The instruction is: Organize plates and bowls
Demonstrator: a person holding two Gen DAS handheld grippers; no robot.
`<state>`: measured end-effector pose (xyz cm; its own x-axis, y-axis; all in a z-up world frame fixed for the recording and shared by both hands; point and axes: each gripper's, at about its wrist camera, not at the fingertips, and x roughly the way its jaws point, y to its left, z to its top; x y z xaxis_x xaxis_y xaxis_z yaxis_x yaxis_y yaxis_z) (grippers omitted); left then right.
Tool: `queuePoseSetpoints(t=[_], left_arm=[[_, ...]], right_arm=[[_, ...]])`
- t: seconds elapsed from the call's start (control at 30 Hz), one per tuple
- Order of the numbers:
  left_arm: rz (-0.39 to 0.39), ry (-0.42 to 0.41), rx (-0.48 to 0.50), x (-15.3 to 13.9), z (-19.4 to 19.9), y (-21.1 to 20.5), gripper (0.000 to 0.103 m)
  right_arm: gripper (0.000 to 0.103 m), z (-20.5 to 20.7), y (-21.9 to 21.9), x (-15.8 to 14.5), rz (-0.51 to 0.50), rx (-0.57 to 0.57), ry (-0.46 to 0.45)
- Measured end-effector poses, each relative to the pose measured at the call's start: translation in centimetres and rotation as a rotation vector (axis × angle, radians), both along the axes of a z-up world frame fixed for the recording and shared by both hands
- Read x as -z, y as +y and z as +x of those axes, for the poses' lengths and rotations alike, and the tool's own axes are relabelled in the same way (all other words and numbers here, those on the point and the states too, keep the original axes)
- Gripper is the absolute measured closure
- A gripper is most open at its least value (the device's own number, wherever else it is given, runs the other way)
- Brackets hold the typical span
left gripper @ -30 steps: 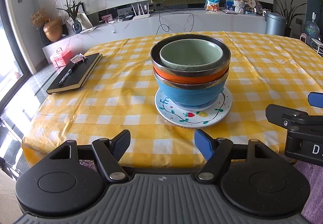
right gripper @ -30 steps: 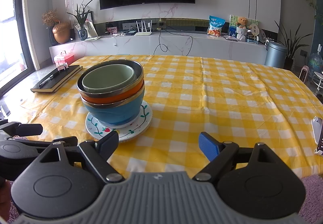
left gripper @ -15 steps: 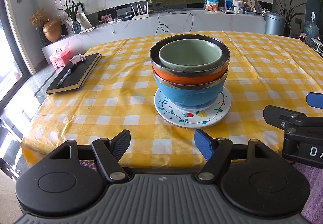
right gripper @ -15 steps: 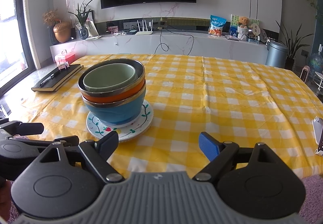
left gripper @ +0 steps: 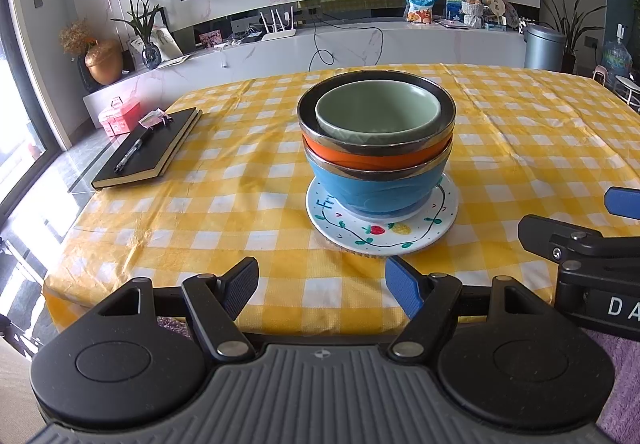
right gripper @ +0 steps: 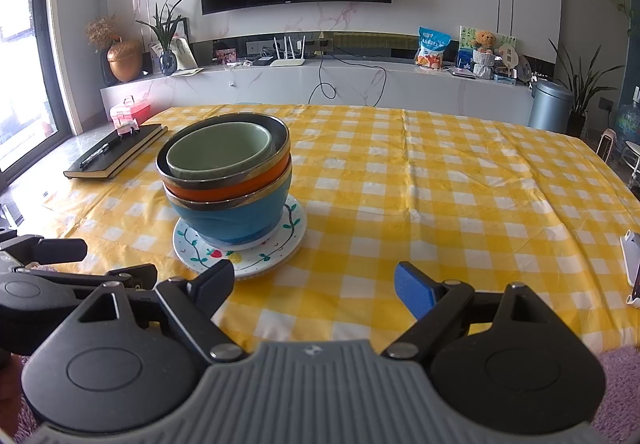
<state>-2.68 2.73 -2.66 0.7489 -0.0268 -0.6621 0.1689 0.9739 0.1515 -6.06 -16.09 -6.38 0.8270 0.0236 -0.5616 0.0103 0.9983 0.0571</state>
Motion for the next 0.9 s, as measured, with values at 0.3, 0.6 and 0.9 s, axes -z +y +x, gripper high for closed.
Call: queuePoseSetpoints(t=[0.3,0.6,0.9], left_arm=[[-0.002,0.005,-0.004,0.02,0.07,0.14,0.018],[-0.009,0.002,0.002,-0.06,0.05,0.31,0.018],[-0.022,-0.003,0.006,-0.11,-0.13,0.42,0.018]], right_arm=[[0.017,0.05,-0.05,0.16,0.005,-0.001,0.007],[0.017,0.07,0.01,0.21,0.005,-0.001,0.009],[0.017,0.25,0.13,0.44,0.005,-0.005,0.014]])
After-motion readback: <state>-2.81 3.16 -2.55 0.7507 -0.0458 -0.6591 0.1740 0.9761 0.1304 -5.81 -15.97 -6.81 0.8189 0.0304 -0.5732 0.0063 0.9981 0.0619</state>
